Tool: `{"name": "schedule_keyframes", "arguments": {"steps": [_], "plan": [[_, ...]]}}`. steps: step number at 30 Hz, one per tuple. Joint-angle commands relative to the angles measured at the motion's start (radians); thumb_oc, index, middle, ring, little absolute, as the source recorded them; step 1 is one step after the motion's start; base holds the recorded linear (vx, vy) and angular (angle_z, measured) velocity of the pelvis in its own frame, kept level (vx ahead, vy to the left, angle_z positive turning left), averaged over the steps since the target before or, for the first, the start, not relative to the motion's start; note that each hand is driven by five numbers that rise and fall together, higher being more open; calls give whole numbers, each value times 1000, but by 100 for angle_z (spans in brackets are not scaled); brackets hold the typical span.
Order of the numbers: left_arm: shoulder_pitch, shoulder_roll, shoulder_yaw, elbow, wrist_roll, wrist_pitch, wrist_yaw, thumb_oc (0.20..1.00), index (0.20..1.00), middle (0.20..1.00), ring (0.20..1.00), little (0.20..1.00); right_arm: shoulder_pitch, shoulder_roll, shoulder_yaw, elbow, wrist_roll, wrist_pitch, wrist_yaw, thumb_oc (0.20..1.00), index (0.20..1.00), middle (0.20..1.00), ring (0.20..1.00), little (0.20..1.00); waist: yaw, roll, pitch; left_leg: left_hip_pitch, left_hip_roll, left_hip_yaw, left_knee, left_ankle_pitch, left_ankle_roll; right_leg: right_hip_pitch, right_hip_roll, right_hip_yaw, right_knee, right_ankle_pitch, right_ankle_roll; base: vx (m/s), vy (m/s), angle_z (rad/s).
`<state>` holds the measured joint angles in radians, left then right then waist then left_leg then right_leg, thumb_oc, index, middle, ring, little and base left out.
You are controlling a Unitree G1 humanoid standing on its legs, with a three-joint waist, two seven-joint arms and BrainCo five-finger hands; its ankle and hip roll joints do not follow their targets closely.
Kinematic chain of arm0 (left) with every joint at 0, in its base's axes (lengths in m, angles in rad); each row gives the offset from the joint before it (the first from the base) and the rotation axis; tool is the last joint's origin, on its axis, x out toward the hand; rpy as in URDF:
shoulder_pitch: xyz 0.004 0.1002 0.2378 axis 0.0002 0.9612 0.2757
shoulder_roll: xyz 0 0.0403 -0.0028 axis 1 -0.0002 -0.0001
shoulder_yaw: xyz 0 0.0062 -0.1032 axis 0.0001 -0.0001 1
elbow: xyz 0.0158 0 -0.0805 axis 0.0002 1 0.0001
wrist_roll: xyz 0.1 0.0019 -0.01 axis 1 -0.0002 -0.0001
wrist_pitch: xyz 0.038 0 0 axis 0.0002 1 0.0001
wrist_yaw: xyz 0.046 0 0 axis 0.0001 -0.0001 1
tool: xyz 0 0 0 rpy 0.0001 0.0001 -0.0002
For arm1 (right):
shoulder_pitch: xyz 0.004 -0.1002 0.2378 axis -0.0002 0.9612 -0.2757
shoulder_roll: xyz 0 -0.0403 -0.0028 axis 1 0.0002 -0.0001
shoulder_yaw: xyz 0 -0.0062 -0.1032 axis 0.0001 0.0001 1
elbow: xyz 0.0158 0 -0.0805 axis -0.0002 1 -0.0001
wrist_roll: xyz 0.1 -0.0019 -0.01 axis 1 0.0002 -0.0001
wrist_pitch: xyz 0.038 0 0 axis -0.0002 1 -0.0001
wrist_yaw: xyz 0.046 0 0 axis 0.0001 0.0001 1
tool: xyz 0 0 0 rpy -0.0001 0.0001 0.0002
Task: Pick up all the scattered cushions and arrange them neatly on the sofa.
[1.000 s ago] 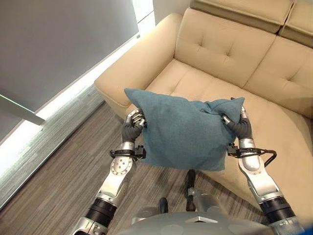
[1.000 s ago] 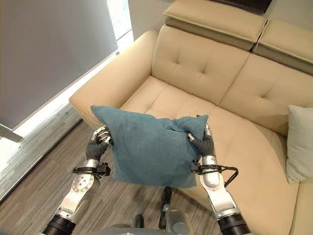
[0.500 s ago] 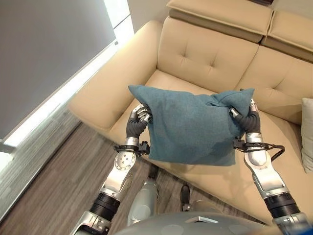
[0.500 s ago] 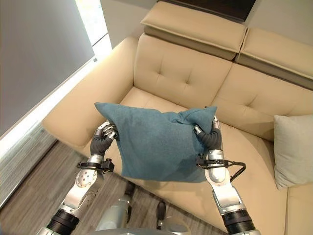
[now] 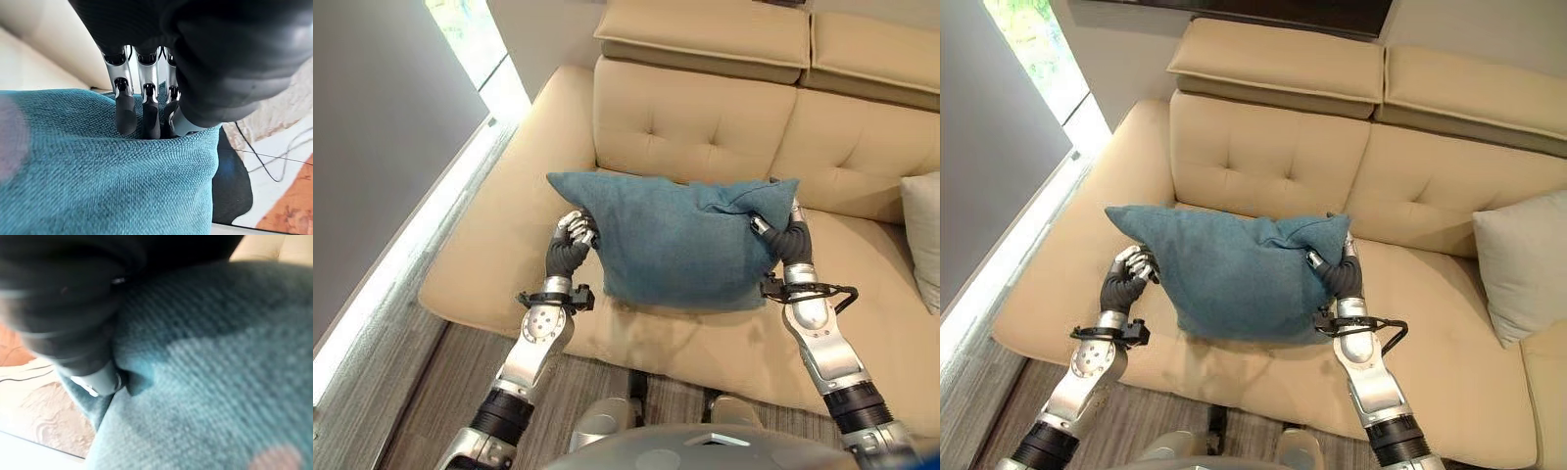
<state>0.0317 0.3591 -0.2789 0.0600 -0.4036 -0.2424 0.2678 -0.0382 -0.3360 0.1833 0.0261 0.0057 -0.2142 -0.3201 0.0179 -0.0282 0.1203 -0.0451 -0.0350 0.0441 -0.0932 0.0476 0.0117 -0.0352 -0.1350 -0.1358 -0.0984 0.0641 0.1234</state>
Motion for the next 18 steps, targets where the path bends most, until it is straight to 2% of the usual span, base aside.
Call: {"name": "schedule_keyframes", "arguments": {"steps": [1,7,10,14,18], "plan": [[-93,-25,-38,-101,39,-73,-23,200,200,200,200,200,-84,-3,-6,-92,8,-85,-8,200,200,200,200,200,7,12,-79,39,42,-27,35,-99,-46,35,36,-23,41,-75,21,91,-51,6],[-185,-38,-47,-67,75,-69,35,200,200,200,200,200,-143,-11,16,-74,5,-80,-37,200,200,200,200,200,-3,18,-84,59,54,-37,6,-91,-60,57,53,-29,11,-85,16,105,-63,5],[-326,-56,-74,1,81,-70,94,200,200,200,200,200,-256,-10,56,-42,-12,-78,-88,200,200,200,200,200,-11,26,-74,29,60,-37,6,-79,-68,25,59,-31,11,-85,21,-10,-25,7],[-578,-77,-139,123,77,-74,169,200,200,200,200,200,-463,-2,124,47,1,-59,-158,200,200,200,200,200,-28,44,-55,-78,64,-49,6,-46,-79,-76,62,-13,11,-69,25,-121,-9,10],[-763,-64,-188,225,78,-82,208,200,200,200,200,200,-628,-10,164,129,12,-49,-210,200,200,200,200,200,-40,58,-46,-162,61,-55,6,-21,-91,-163,63,0,11,-43,27,-108,1,8]]}}
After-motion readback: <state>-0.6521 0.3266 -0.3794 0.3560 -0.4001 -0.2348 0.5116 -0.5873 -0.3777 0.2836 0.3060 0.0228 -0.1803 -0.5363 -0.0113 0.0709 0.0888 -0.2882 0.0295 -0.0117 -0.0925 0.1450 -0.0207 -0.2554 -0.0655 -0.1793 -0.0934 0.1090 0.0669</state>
